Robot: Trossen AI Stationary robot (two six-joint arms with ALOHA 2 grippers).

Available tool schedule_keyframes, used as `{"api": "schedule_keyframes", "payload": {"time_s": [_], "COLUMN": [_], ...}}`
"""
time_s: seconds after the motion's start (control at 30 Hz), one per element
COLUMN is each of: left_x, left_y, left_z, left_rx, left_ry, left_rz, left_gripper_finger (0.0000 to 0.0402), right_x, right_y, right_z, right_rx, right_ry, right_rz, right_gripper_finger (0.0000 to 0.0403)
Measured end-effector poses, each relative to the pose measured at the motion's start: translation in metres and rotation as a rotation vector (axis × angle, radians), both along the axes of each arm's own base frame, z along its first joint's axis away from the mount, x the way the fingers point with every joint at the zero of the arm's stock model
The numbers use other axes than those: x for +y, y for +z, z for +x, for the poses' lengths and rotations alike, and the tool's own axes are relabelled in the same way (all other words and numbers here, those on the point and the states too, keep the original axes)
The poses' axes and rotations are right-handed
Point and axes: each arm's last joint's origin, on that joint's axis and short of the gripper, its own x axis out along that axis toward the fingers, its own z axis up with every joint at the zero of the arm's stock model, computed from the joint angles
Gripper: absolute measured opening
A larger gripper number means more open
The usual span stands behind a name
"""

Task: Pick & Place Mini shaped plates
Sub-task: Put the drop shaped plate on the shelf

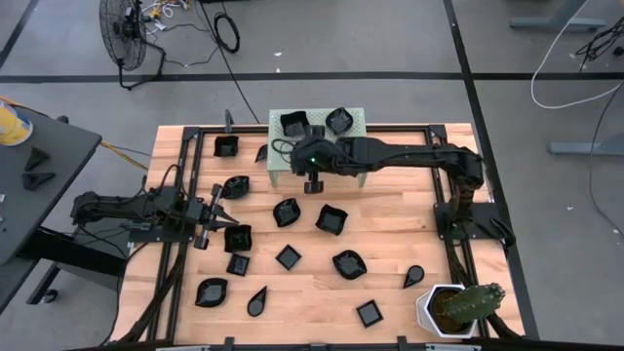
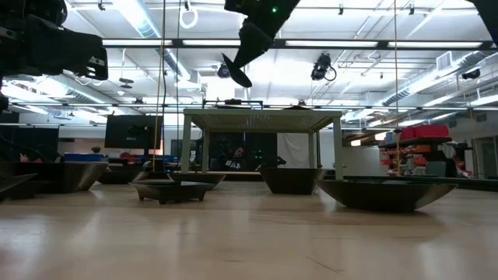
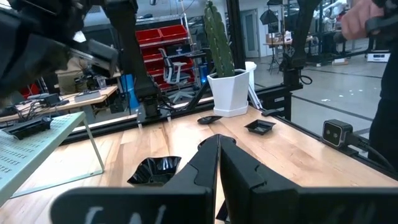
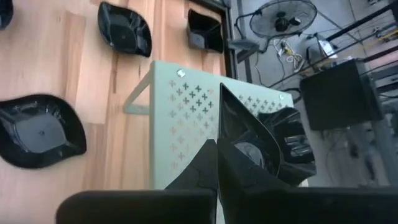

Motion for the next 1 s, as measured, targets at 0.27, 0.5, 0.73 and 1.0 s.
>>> {"api": "schedule_keyframes", "payload": {"time_s": [0.27,0.5,0.73,1.0], "left_x": [0.0,0.0,0.0,0.0], "left_y": [0.0,0.0,0.0,0.0], "left_z": [0.0,0.0,0.0,0.0], "left_rx": [0.0,-0.001,-0.001,0.0], "left_ry": [0.0,0.0,0.0,0.0], "left_rz": [0.0,0.0,0.0,0.0], "left_gripper_finger": [0.0023,0.0023,0.0023,0.0023], "right_x": [-0.022,-0.03,-0.035,-0.042], "right_y": [-0.016,-0.026,-0.036,-0.043], "right_z": [0.007,0.012,0.017,0.018], "right_rx": [0.003,0.002,-0.005,0.026], "right_ry": [-0.027,-0.038,-0.056,-0.068], "right_rz": [0.065,0.104,0.133,0.137], "right_gripper_finger": [0.0001,0.0001,0.0001,0.0001]}}
